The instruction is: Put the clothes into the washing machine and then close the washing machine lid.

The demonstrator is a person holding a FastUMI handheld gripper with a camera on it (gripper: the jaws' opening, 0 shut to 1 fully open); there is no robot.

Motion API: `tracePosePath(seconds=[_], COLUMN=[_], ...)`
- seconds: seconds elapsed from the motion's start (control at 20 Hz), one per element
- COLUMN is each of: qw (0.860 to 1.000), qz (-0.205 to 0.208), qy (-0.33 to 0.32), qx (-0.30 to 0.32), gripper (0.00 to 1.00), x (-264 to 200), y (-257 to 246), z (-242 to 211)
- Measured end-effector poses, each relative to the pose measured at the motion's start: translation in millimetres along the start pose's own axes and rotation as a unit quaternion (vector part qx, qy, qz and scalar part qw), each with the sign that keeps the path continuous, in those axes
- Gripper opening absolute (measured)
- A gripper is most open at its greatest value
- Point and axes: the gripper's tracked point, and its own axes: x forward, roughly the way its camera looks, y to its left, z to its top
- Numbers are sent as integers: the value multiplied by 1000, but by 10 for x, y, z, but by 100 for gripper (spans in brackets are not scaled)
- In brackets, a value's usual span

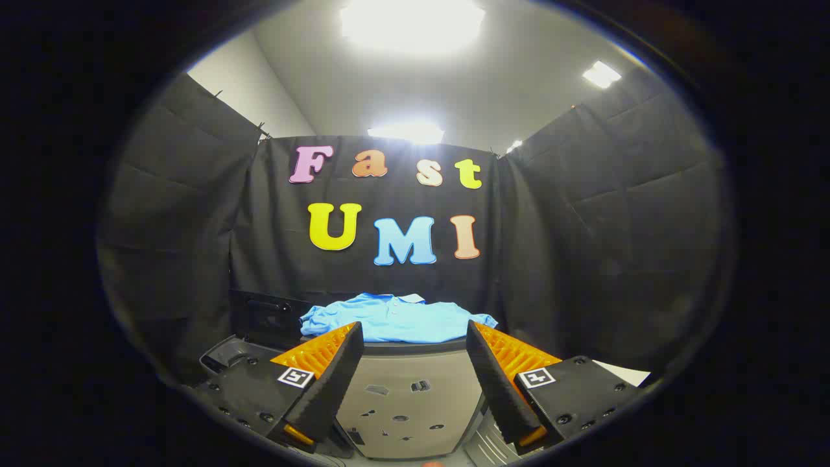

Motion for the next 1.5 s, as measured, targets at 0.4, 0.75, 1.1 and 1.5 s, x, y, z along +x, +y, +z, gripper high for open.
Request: tracePosePath(seconds=[0.4,0.75,1.1,1.5], qw=[1000,1000,1000,1000], qz=[-2,-6,-11,-4], qy=[-5,1,-4,3], qx=[-3,2,6,10], gripper=[98,98,98,98], x=[-73,-127,-139,-13], y=[20,84,199,428], z=[37,8,121,297])
